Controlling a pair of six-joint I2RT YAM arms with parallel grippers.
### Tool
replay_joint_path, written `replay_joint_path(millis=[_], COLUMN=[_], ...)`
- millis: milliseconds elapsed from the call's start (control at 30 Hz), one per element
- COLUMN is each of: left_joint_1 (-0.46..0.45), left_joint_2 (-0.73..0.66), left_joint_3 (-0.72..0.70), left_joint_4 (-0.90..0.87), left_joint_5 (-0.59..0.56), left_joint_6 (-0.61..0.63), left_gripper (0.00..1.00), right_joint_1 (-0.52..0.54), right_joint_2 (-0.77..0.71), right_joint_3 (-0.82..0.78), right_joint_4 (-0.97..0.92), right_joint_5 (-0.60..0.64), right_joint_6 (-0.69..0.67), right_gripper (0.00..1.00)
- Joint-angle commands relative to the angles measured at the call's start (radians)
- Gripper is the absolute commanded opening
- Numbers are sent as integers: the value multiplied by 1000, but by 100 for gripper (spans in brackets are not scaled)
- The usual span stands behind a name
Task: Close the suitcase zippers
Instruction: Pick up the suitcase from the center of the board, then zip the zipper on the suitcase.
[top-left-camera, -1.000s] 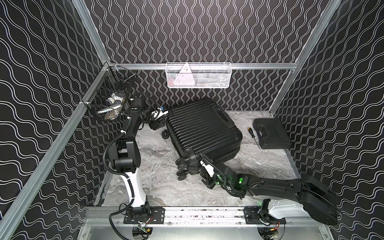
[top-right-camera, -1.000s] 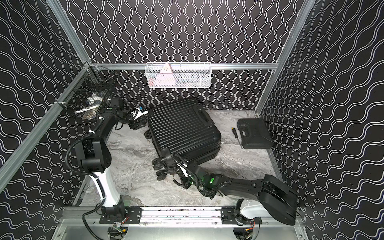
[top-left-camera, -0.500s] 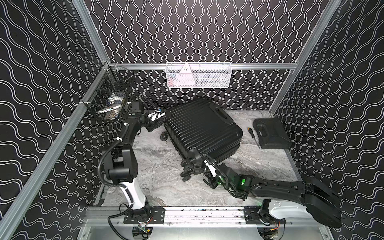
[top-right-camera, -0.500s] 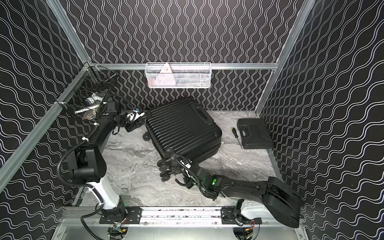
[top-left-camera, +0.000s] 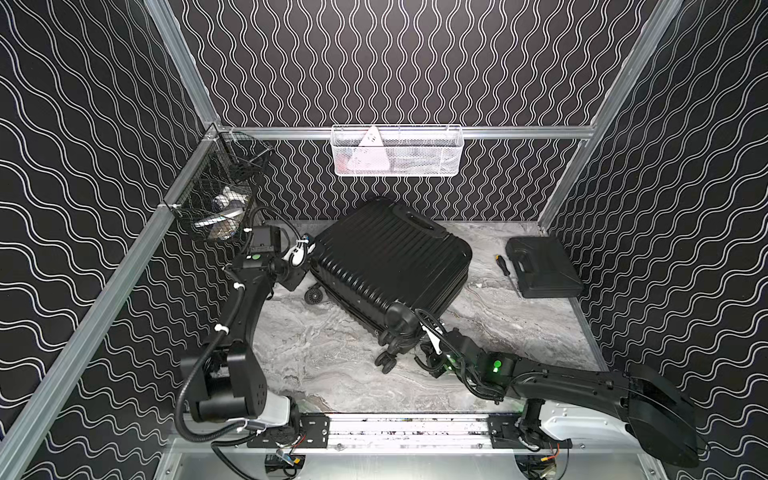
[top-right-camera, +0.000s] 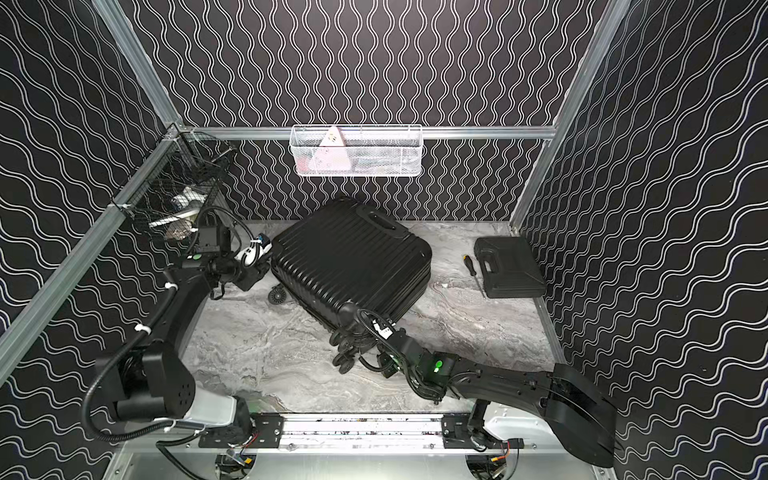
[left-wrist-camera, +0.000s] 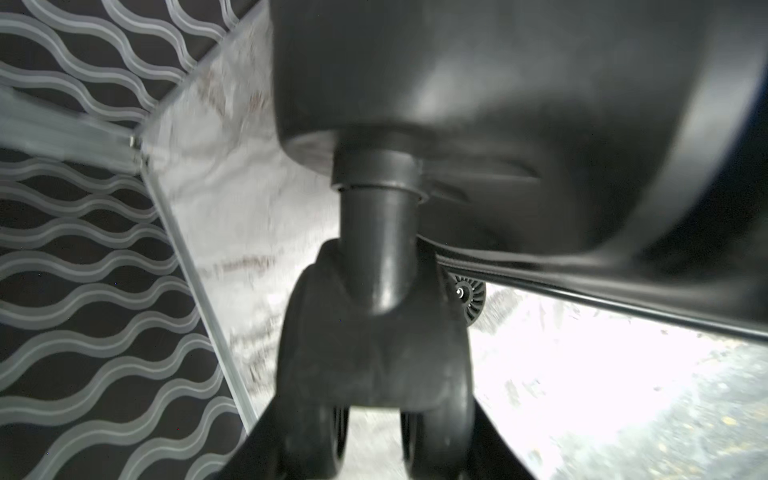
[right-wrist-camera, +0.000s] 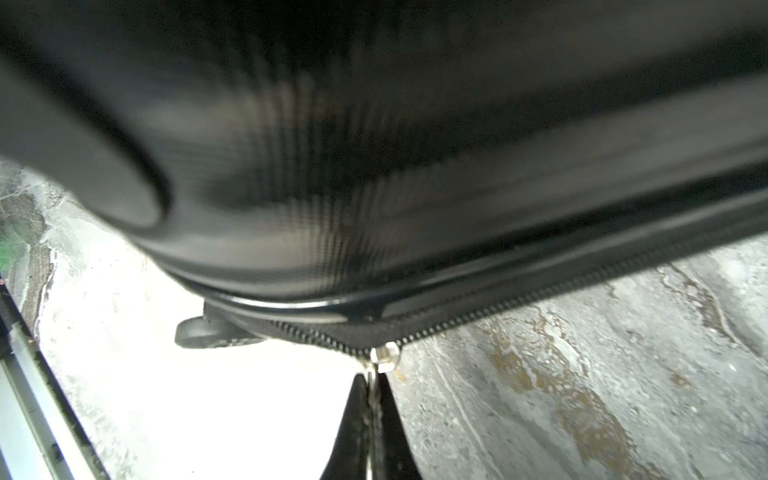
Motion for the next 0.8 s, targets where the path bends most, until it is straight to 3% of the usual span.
replay_joint_path(millis=[0,267,467,567,767], left_joint_1=[-19,-18,-19,-17,-10], left_joint_2=[-51,-58,-44,-37,31], left_joint_3=[-22,-33,-9,-7,34], left_joint_4=[-100,-105,-126,-102,-77], left_joint_5=[201,202,198,196,223], left_joint_6=[-88,-164,-98,-24,55], left_gripper=[40,40,68,77,81], right_joint_1=[7,11,10,10,10], right_joint_2=[-9,-69,-60,-51,-35], right_joint_3=[-17,-51,-48,-46,-52], right_joint_4=[-60,10,-67,-64,-49], right_joint_5=[-193,-332,-121,-111,-117], right_joint_6=[-18,-45,2,9,25], right_gripper=[0,0,0,0,0])
